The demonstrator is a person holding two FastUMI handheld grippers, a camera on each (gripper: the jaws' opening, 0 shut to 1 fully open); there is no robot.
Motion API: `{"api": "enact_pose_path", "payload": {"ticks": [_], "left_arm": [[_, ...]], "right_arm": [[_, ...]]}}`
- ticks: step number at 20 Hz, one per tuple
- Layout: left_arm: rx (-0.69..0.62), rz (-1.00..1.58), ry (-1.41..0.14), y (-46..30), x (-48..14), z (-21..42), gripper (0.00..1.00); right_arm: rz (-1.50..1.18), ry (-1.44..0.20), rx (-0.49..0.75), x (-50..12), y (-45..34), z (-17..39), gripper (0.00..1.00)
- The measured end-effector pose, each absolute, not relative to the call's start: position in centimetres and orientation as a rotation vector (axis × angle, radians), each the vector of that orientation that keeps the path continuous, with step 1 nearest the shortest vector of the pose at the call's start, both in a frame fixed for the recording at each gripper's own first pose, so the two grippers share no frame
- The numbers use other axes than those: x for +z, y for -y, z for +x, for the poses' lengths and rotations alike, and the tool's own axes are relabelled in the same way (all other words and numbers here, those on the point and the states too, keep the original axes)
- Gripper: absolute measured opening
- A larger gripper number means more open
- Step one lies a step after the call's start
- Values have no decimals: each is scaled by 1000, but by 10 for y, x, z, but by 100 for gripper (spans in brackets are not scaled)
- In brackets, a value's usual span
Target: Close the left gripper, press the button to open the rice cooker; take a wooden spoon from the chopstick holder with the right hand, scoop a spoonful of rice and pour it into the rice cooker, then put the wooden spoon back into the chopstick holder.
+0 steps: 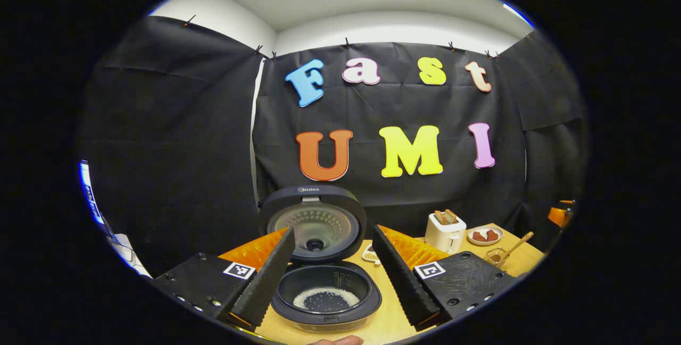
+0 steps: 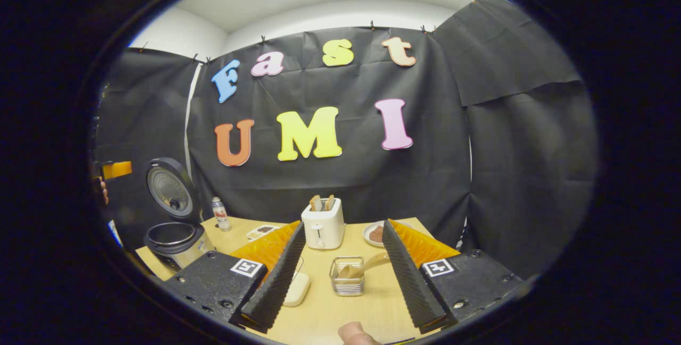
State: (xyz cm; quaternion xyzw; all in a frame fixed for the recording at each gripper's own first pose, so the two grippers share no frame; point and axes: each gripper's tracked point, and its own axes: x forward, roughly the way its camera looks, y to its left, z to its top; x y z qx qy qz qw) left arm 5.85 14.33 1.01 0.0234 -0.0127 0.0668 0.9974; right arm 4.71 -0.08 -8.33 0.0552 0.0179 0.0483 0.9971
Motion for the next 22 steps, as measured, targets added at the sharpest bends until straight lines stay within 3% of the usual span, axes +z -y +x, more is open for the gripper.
{"api": "enact_pose_path", "payload": {"ticks": [11, 22], "left_arm": [[172, 18, 40, -201, 49, 175, 95], [206, 22, -97, -207, 6, 248, 96]], "right_arm": [[81, -116, 209, -123, -29, 8, 94], [66, -104, 183, -126, -15, 7, 94]]}}
